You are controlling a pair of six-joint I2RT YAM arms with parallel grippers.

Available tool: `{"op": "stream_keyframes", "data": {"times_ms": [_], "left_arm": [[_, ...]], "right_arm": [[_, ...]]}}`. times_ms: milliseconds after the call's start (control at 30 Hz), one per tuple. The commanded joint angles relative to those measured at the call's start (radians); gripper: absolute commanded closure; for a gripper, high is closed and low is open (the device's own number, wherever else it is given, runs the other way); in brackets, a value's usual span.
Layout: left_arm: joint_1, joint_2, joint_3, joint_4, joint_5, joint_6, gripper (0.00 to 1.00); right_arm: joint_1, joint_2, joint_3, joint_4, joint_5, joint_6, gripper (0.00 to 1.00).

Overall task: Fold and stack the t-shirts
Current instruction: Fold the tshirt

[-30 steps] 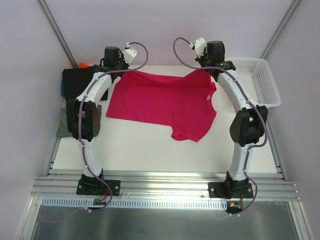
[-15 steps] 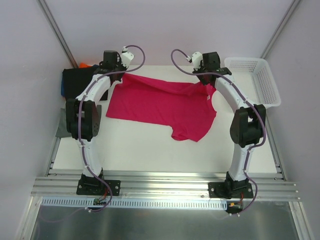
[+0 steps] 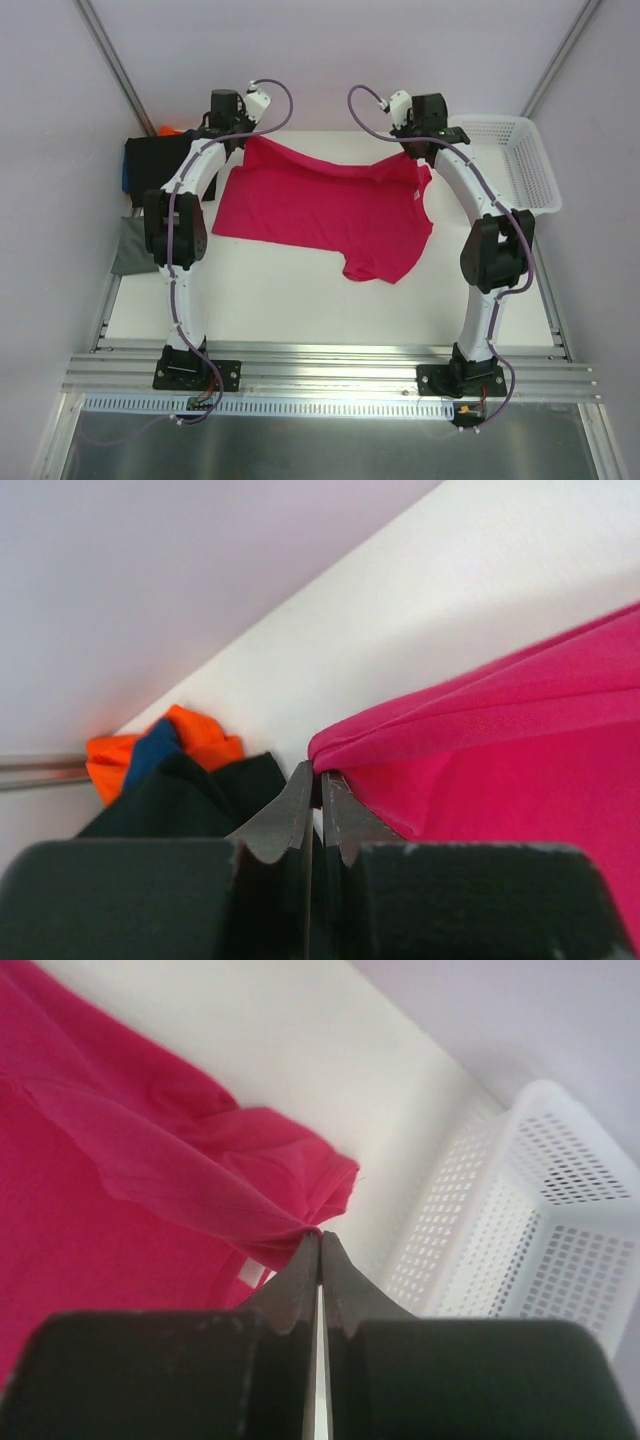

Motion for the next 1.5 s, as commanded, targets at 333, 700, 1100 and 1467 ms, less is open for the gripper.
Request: {"op": "stream_keyframes", "data": {"times_ms": [333, 700, 1100, 1467], "left_arm": [[0.018, 0.283, 0.32, 0.146, -0.064, 0.095, 1.0], [0.009, -0.202, -0.042, 0.176, 0.043, -0.06, 1.0], [-0.212, -0.979, -0.489, -0.217, 0.379, 0.008, 1.0], [-0.285, -1.229, -0.379, -0.343, 0.309, -0.055, 1.0]], "right_arm": [[-0.024, 0.044, 0.128, 0.078, 0.052, 0.039, 0.99], [-0.073, -0.15, 0.108, 0.04, 0.115, 0.095, 0.99], [-0.082, -0.695, 0.099, -0.348, 0.135, 0.328, 0.99], [-0.179, -1.12, 0.089, -0.437, 0.228, 0.205, 1.0]]}}
